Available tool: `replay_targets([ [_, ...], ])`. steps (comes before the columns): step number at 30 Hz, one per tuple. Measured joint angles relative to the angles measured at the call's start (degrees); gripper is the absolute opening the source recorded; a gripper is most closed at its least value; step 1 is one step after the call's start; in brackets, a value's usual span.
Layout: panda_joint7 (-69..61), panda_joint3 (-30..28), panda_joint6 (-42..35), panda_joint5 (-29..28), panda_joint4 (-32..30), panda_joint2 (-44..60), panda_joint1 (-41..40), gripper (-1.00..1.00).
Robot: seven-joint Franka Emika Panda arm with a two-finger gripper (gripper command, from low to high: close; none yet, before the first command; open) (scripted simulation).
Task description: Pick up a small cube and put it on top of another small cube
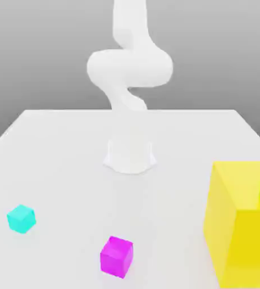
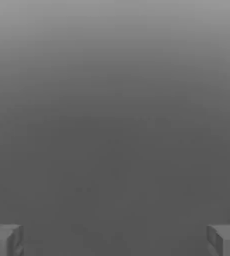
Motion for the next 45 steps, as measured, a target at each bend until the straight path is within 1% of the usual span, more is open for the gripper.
replay_targets([
  [12, 6.99, 0.35, 12.38, 1.66, -8.42, 25.3, -1.82, 0.0],
  [22, 14.8, -0.19, 22.59, 0.14, -15.35, 46.04, -2.83, 0.0],
  [24, 15.74, -0.58, 25.23, -0.12, -15.81, 50.18, -2.58, 0.0],
  [28, 15.75, -0.61, 31.8, 0.19, -14.7, 58.49, -2.51, 0.0],
  [29, 15.72, -0.47, 33.19, 0.23, -14.4, 60.2, -2.65, -1.0],
  [36, 15.86, -0.41, 33.45, 0.08, -14.37, 60.46, -2.72, -1.0],
  [42, 15.65, -0.33, 24.17, -0.16, -15.64, 49.91, -2.29, -1.0],
  [45, 12.09, 2.64, 17.01, 0.34, -10.9, 47.51, -0.32, -1.0],
])
